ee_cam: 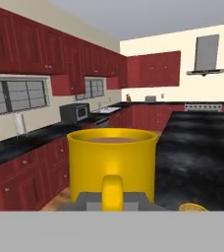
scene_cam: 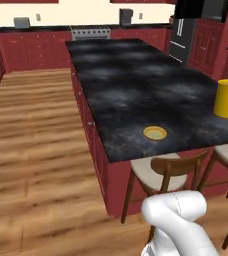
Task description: Pick the cup of tea, navigate to the dining table, and place it on the saucer.
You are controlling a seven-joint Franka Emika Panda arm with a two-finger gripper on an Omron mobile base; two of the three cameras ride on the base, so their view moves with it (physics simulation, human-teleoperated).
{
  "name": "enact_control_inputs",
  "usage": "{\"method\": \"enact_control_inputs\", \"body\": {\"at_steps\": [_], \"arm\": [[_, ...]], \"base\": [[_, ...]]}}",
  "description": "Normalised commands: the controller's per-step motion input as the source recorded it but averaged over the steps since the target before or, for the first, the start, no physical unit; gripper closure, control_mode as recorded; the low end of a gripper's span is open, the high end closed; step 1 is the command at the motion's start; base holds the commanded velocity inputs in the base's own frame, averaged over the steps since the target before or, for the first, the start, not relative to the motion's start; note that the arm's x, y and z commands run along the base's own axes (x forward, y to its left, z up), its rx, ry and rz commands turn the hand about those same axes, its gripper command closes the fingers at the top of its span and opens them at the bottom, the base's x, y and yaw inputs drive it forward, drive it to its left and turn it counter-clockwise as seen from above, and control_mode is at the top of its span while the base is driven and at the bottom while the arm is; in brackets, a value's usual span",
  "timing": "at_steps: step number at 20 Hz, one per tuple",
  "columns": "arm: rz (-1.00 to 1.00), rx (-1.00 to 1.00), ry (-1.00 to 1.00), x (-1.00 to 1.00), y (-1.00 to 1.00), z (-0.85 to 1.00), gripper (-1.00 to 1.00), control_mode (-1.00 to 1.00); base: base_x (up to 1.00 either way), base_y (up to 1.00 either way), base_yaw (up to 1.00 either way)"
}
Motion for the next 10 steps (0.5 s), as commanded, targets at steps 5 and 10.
{"method": "enact_control_inputs", "body": {"at_steps": [5,10], "arm": [[0.0,0.0,0.0,0.0,0.0,0.0,1.0,1.0],[0.0,0.0,0.0,0.0,0.0,0.0,1.0,1.0]], "base": [[0.6,0.75,-0.56],[0.68,0.64,-0.51]]}}
